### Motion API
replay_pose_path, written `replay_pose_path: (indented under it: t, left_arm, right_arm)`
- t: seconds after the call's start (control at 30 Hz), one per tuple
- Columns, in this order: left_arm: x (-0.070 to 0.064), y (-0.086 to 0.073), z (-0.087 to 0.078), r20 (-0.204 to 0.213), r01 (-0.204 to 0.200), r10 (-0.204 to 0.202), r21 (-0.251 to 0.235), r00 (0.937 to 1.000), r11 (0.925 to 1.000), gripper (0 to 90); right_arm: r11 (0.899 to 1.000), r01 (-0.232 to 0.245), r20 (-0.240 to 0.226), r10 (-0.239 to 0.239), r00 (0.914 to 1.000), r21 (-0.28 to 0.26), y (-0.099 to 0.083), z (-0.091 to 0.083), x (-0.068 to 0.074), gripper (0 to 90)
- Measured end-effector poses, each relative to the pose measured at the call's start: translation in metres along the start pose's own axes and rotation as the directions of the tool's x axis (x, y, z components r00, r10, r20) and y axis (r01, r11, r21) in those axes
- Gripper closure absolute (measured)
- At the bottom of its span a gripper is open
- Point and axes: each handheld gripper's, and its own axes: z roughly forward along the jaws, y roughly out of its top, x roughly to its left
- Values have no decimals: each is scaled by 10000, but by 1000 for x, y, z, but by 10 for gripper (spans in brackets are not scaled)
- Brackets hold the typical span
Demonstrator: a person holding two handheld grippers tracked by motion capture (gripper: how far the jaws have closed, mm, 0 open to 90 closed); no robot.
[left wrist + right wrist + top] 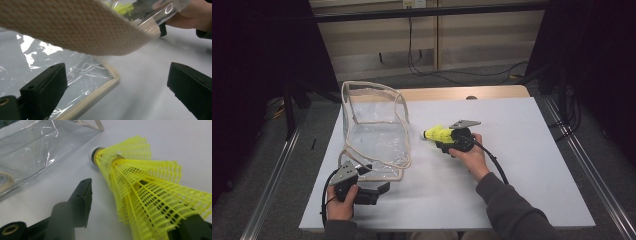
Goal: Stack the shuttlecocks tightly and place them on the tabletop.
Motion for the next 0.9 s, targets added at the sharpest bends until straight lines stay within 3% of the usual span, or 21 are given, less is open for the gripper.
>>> replay_pose_path:
  t: [0.33, 0.7, 0.9]
  left_arm:
    - [0, 0, 0, -14, 4, -4, -7, 10000, 10000, 27]
    - [0, 0, 0, -21, 17, -17, -10, 10000, 10000, 27]
    - [0, 0, 0, -13, 8, -8, 9, 10000, 10000, 27]
  right_arm:
    - [9998, 182, 64, -182, 9998, -74, 0, 2, 1, 564]
    - [9995, 238, 81, -239, 9997, 193, 0, -1, 0, 506]
    - [9993, 372, -161, -371, 9992, 47, 1, -2, 0, 568]
